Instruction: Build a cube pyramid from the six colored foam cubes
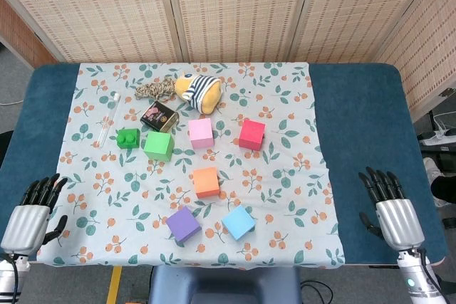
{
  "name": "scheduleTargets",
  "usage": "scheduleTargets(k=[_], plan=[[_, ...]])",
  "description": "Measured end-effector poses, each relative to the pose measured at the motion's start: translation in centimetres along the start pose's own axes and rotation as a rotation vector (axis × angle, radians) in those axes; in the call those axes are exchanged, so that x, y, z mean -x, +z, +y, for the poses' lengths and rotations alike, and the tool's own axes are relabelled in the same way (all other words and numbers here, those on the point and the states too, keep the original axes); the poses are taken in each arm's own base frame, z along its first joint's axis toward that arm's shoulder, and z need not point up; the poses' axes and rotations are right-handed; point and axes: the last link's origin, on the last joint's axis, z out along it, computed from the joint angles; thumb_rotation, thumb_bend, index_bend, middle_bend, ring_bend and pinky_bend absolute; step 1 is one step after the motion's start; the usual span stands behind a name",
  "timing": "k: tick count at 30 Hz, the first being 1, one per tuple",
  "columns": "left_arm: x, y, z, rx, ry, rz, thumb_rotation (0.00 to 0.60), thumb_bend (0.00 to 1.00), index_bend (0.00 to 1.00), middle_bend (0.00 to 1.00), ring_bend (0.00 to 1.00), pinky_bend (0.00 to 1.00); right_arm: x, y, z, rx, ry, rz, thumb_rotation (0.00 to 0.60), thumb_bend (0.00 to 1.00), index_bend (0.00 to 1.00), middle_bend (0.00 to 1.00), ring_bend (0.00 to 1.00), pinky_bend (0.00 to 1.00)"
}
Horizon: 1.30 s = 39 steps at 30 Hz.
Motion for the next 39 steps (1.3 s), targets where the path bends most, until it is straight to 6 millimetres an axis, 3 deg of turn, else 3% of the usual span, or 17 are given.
scheduleTargets(k=[7, 17, 26, 39], plan=[[0.1, 1.6, 2.0, 0.127, -0.033, 0.034, 0.6, 0.42, 0.0, 0.0, 0.0, 0.08, -0.6, -0.3, 0.3, -0.001, 0.033, -0.004, 0.6, 0.24, 0.0, 0.0, 0.0, 0.0], [0.1, 8.6, 7.2, 0.293, -0.058, -0.041, 0.6, 0.42, 0.0, 0.0, 0.0, 0.07, -1.0, -0.9, 0.0, -0.036, 0.067, -0.008, 0.6, 0.24, 0.0, 0.0, 0.0, 0.0], [0.7, 16.0, 11.0, 0.295, -0.115, -0.123, 0.6, 0.41, 0.0, 0.0, 0.0, 0.06, -1.0, -1.2, 0.0, -0.048, 0.084, -0.041, 0.6, 0.24, 0.0, 0.0, 0.0, 0.0], [3.2, 21.5, 13.5, 0.252, -0.029, -0.17, 0.6, 0.4, 0.0, 0.0, 0.0, 0.06, -0.6, -0.8, 0.1, -0.035, 0.076, -0.072, 0.6, 0.24, 0.0, 0.0, 0.0, 0.0]])
